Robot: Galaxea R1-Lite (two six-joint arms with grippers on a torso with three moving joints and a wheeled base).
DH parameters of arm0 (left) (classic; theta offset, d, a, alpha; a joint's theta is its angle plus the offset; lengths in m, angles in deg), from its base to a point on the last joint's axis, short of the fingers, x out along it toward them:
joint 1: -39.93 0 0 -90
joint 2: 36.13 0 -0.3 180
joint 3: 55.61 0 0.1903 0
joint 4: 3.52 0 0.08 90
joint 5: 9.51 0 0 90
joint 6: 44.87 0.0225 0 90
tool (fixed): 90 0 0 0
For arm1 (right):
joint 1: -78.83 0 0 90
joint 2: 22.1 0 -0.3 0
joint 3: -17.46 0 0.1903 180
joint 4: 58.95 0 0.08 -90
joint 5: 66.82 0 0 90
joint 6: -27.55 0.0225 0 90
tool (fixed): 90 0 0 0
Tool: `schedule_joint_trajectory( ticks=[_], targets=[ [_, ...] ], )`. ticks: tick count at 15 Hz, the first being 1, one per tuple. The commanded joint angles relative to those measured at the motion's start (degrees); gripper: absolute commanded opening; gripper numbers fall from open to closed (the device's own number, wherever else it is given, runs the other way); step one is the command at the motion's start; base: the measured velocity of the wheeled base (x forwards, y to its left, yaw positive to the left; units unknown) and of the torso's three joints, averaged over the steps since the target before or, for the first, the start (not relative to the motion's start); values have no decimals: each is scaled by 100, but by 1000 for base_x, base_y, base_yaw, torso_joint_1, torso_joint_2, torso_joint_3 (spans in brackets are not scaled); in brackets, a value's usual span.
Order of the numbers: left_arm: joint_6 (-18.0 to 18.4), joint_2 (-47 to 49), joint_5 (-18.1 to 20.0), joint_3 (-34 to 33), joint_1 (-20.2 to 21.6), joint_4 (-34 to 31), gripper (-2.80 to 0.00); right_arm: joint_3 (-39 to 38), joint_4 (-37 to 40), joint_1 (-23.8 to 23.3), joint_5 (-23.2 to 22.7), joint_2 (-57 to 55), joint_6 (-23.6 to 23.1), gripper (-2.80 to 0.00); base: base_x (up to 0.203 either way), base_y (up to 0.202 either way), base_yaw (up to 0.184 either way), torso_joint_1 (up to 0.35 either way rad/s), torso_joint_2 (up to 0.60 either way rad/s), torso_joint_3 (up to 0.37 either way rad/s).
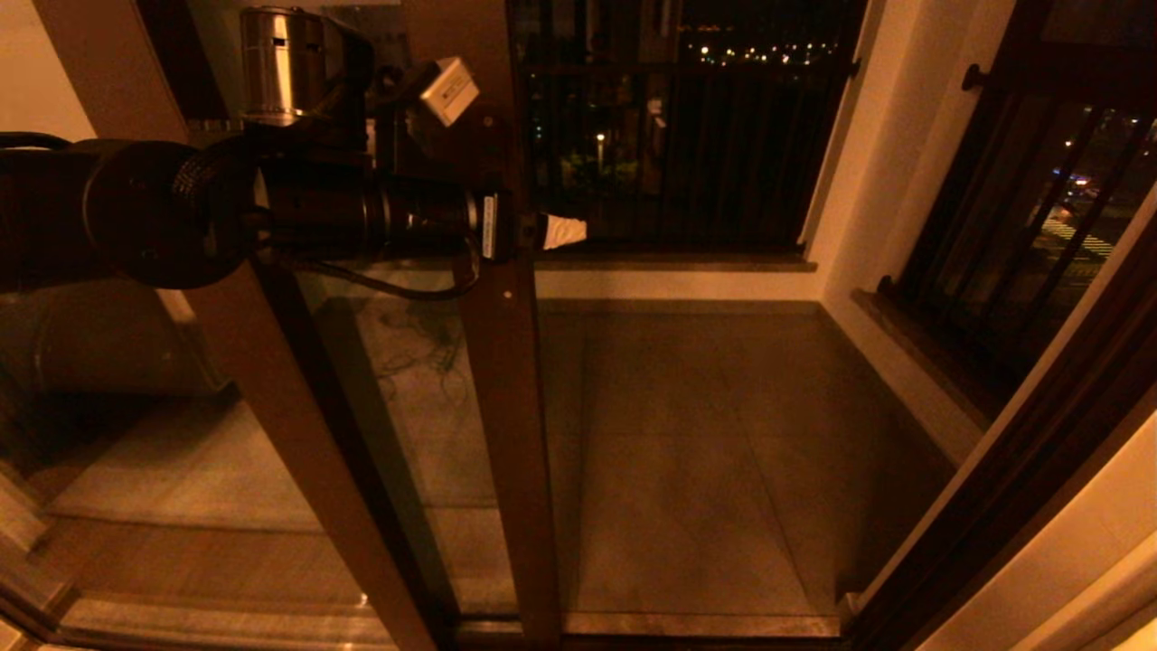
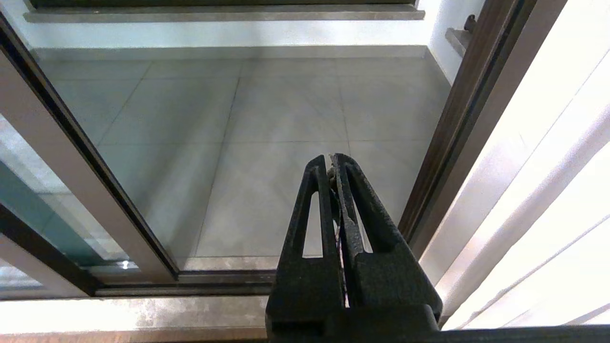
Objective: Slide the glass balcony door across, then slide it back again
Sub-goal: Close the slid door
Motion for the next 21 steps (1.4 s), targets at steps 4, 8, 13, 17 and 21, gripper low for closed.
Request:
schedule_joint_trajectory(
  ticks=[4, 8, 13, 17, 21],
  targets=[
    [5, 55, 30, 61, -93, 17, 0, -4, 1, -1, -2, -5, -5, -280, 0, 0, 0, 0, 0, 0],
    [14, 83, 30, 121, -151, 9, 0, 2, 1, -1, -2, -5, -5, -280, 0, 0, 0, 0, 0, 0],
    [5, 206, 30, 237, -189, 17, 0, 1, 1, -1, -2, -5, 3, -280, 0, 0, 0, 0, 0, 0],
    [14, 246, 30, 280, -309, 9, 0, 5, 1, -1, -2, -5, 4, -280, 0, 0, 0, 0, 0, 0],
    [14, 257, 30, 298, -371, 17, 0, 4, 1, -1, -2, -5, 4, -280, 0, 0, 0, 0, 0, 0]
  ],
)
